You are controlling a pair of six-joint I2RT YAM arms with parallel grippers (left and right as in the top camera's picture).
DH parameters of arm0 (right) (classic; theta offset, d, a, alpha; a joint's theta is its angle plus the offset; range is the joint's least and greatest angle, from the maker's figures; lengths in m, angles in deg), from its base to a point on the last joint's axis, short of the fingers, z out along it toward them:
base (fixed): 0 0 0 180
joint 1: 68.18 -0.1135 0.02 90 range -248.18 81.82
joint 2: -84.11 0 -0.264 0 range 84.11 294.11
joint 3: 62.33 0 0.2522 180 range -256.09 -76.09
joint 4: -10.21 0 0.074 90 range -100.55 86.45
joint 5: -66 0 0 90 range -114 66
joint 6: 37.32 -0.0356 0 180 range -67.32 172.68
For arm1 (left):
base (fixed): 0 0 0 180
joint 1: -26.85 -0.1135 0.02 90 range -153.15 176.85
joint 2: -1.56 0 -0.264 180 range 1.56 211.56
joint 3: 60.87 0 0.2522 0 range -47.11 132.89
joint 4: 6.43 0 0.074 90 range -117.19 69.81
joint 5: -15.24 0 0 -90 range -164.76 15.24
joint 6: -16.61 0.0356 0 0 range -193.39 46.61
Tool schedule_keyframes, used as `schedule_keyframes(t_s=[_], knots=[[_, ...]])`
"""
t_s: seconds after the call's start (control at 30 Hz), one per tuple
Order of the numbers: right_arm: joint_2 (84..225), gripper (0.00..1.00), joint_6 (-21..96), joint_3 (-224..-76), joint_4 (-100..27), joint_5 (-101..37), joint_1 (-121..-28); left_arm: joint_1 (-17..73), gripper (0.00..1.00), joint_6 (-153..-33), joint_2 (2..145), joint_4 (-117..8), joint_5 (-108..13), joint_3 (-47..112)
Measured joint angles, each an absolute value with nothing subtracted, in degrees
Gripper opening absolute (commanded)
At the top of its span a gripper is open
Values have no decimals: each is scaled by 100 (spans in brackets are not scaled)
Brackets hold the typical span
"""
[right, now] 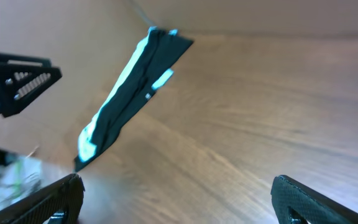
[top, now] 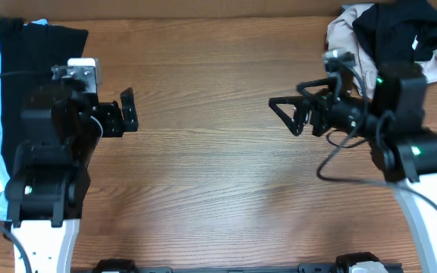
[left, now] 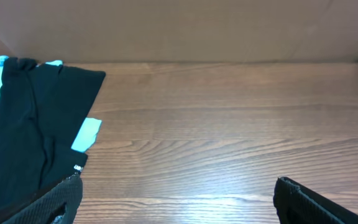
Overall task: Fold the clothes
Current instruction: 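Reach the left gripper to the black shirt on the left and grasp it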
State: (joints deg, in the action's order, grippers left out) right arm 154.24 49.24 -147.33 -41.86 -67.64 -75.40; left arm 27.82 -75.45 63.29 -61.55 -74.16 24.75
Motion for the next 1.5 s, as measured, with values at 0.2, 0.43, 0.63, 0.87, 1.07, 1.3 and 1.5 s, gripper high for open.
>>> schedule_keyframes(t_s=[0.2, 0.43, 0.63, 0.87, 1.07, 1.3, 1.5], knots=[[15868, 100, 4922, -14733, -4208, -7101, -7540, 2765, 97, -7441, 6839, -5991, -7726, 2477], [15924, 100, 4924, -14733, -4168, -7206, -7540, 2072, 100, -7130, 7210, -5548, -7962, 2520], [15924, 100, 4926, -14733, -4365, -7197, -7540, 762, 100, -7049, 8439, -5084, -8024, 2538], [15924, 100, 4931, -14733, -4717, -6963, -7540, 46, 100, -6271, 9431, -4623, -8037, 2538], [15924, 96, 4933, -14733, -4905, -6675, -7540, -206, 96, -5854, 10281, -4324, -7910, 2538], [15940, 89, 4955, -14735, -4916, -6517, -7540, -365, 88, -5596, 11083, -4116, -7801, 2538], [16029, 86, 4952, -14733, -4914, -6491, -7540, -403, 67, -5493, 11601, -4092, -7827, 2538]])
